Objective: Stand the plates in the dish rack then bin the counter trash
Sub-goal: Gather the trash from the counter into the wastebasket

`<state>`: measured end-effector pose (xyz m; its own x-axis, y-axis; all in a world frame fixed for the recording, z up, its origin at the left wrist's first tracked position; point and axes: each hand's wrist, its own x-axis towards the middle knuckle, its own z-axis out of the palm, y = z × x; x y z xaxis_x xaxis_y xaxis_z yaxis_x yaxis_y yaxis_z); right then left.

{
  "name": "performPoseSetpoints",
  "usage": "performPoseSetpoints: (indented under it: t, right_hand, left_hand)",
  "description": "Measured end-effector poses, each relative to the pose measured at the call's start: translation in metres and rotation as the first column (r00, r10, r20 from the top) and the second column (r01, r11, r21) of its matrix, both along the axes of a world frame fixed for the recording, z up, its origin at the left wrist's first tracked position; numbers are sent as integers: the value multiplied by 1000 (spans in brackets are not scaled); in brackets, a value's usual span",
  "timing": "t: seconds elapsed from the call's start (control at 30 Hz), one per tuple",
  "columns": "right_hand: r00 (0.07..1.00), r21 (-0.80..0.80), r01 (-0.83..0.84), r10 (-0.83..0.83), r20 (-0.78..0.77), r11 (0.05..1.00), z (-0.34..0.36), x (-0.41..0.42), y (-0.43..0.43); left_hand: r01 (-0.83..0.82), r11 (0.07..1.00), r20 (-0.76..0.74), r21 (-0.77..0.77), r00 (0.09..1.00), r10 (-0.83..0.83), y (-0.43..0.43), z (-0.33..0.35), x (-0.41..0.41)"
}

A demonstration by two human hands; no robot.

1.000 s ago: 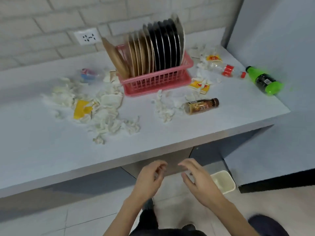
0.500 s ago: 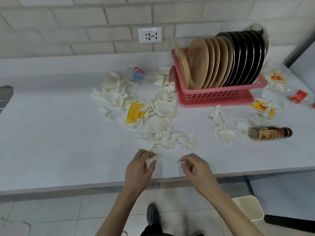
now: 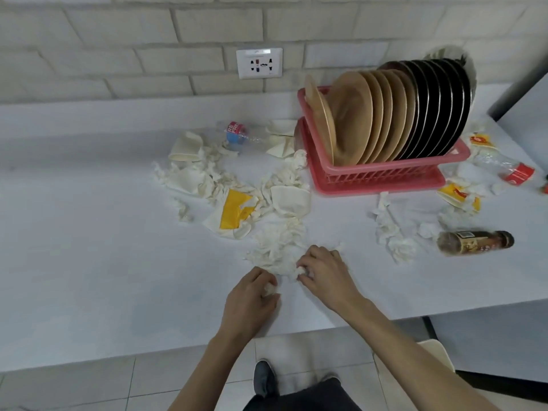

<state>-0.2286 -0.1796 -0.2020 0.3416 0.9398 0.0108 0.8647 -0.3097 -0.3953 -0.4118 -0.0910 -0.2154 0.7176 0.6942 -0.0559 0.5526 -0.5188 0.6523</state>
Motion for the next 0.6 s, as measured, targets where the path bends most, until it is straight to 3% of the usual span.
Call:
performPoseSetpoints:
  t: [0.23,0.3,0.4,0.47,0.6]
  right_hand:
    - [915,218,95,2,-404,971,34,6,-8]
    - [832,234,195,-34,-554,952,46,8,-11]
    - [629,167,363,-109,-769,917,55,14,-12]
    - [512,122,444,-140,-848,887,56,18,-11]
    - [375,32,497,-181,-909,867,61,13,-11]
  left_hand:
    - [-34,998,168,-47,985,41,5,11,-11]
    - [-41,997,207,-69,977,55,5,14,-14]
    - [-49,994,269,-102,960,75,5,19,-14]
    - [-71,989,315,-130,943,109,3,24,-13]
    - [-108,954,345,-279,916,205,1,31,-11]
